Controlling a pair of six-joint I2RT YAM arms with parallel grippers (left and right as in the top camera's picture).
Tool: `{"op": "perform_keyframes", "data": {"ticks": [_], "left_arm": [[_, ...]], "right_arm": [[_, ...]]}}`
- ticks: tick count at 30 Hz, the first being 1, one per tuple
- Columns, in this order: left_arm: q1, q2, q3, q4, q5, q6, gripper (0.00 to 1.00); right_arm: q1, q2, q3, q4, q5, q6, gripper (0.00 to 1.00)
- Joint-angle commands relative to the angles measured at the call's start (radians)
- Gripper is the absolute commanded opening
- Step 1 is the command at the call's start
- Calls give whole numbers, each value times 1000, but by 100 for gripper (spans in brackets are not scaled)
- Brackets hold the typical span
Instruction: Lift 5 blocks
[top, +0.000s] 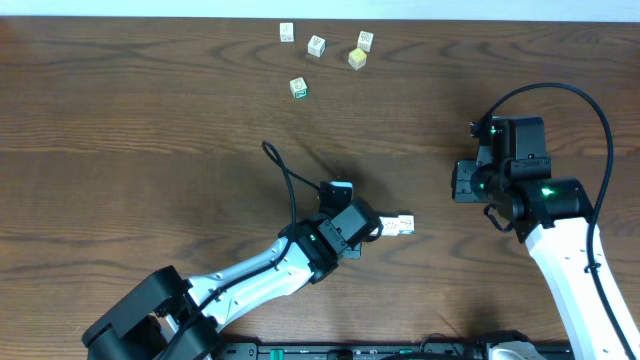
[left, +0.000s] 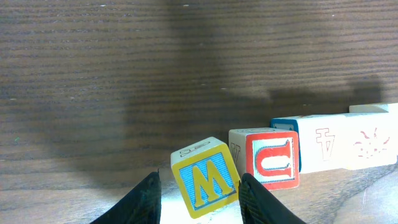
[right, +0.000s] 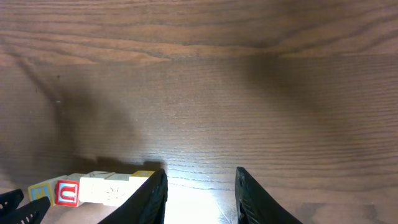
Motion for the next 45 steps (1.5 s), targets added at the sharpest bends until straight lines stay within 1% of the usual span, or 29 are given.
{"op": "perform_keyframes", "data": {"ticks": [1, 11, 14, 17, 20, 21, 24, 26, 29, 30, 31, 33, 40, 45], "left_arm": [[-2, -9, -11, 0, -6, 17, 41], [-2, -27, -10, 1, -6, 17, 40], [-2, -62, -10, 1, -8, 24, 40], [-2, -114, -10, -1, -14, 58, 40], [-2, -150, -10, -26, -14, 62, 40], [-2, -159, -10, -42, -14, 61, 37], [-2, -160, -10, -85, -15, 61, 32], [-2, -155, -10, -125, -41, 40, 29], [-2, -153, -11, -188, -103, -9, 21], [-2, -153, -11, -197, -117, -18, 15], [-2, -153, -12, -199, -123, -22, 11], [-2, -152, -13, -192, -127, -23, 8], [-2, -81, -13, -172, -125, -42, 7], [-2, -13, -13, -133, -68, -52, 7]], "right_arm": [[-13, 3, 18, -1, -4, 15, 33], [-13, 3, 18, -1, -4, 16, 33], [-13, 3, 18, -1, -5, 16, 33], [-13, 3, 18, -1, -5, 15, 33], [-13, 3, 18, -1, -4, 16, 33], [-13, 3, 18, -1, -4, 16, 33], [-13, 3, 18, -1, -5, 15, 33], [-13, 3, 18, -1, -5, 16, 33], [-13, 3, 18, -1, -5, 16, 33], [-13, 3, 18, -1, -5, 16, 33], [-13, 3, 18, -1, -5, 16, 33], [-13, 3, 18, -1, -5, 16, 33], [-13, 3, 18, -1, -5, 16, 33], [-13, 3, 18, -1, -5, 16, 33]]}}
